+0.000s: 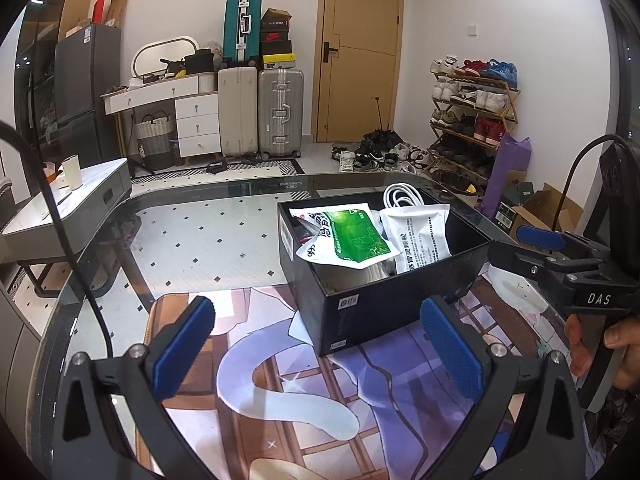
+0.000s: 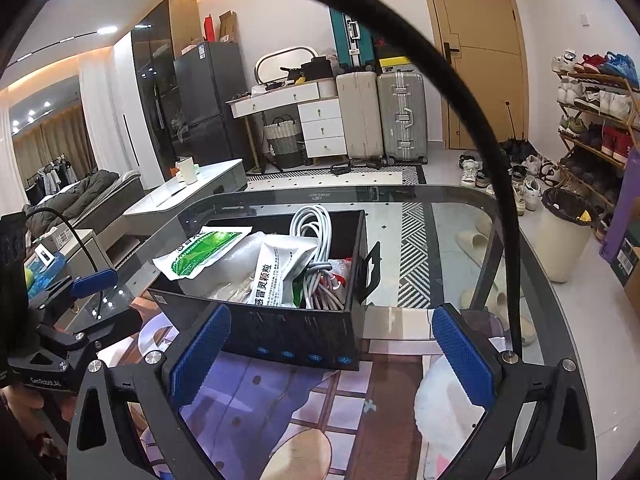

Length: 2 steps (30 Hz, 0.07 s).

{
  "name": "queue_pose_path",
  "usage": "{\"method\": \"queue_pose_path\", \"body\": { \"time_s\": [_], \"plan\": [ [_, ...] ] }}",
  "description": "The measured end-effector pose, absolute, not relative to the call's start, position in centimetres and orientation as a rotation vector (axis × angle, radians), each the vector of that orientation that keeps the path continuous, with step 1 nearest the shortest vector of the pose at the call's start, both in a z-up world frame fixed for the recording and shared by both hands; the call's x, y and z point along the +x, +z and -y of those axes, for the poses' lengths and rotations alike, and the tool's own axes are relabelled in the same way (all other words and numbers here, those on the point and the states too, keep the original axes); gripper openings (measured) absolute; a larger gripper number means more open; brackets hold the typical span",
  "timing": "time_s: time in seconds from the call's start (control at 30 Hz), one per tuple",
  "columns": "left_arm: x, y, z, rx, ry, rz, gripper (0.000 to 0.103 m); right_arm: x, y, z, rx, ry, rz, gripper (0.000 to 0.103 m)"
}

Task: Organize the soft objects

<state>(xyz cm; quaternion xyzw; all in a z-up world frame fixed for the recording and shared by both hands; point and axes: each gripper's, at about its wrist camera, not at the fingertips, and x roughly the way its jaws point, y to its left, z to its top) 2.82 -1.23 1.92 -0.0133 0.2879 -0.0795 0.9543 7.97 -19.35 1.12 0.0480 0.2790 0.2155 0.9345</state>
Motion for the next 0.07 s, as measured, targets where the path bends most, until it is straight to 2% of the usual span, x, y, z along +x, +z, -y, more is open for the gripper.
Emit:
{"method": "queue_pose_path", "body": {
  "time_s": [0.07],
  "plan": [
    [2.75, 1.83, 1.12, -0.031, -0.162, -0.575, 0.103, 7.80, 0.98, 19.35, 0.096, 0.439, -0.569, 0.102]
  ]
}}
